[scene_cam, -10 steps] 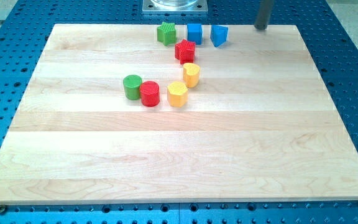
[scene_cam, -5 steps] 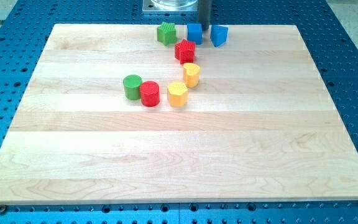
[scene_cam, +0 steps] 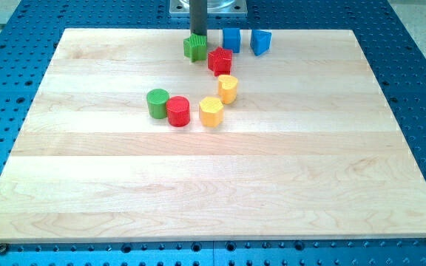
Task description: Adjust the green star
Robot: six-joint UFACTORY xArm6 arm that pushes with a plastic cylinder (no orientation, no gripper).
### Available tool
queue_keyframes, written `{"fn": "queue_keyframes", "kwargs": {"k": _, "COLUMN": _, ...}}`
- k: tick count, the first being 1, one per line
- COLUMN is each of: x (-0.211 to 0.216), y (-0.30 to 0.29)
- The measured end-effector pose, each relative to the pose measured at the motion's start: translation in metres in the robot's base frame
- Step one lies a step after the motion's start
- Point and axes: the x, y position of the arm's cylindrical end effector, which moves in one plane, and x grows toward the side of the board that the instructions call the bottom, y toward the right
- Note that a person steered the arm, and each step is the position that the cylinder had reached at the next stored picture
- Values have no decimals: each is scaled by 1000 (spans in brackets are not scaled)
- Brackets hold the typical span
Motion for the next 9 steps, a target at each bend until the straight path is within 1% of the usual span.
{"fn": "queue_keyframes", "kwargs": {"k": 1, "x": 2, "y": -59}}
{"fn": "queue_keyframes", "kwargs": {"k": 2, "x": 57, "y": -85}}
{"fn": "queue_keyframes", "kwargs": {"k": 3, "x": 102, "y": -25}}
{"fn": "queue_keyframes", "kwargs": {"k": 4, "x": 89, "y": 29}}
{"fn": "queue_keyframes", "kwargs": {"k": 5, "x": 69, "y": 26}}
{"fn": "queue_keyframes", "kwargs": {"k": 7, "x": 65, "y": -16}}
{"fn": "queue_keyframes", "kwargs": {"k": 9, "x": 58, "y": 4}}
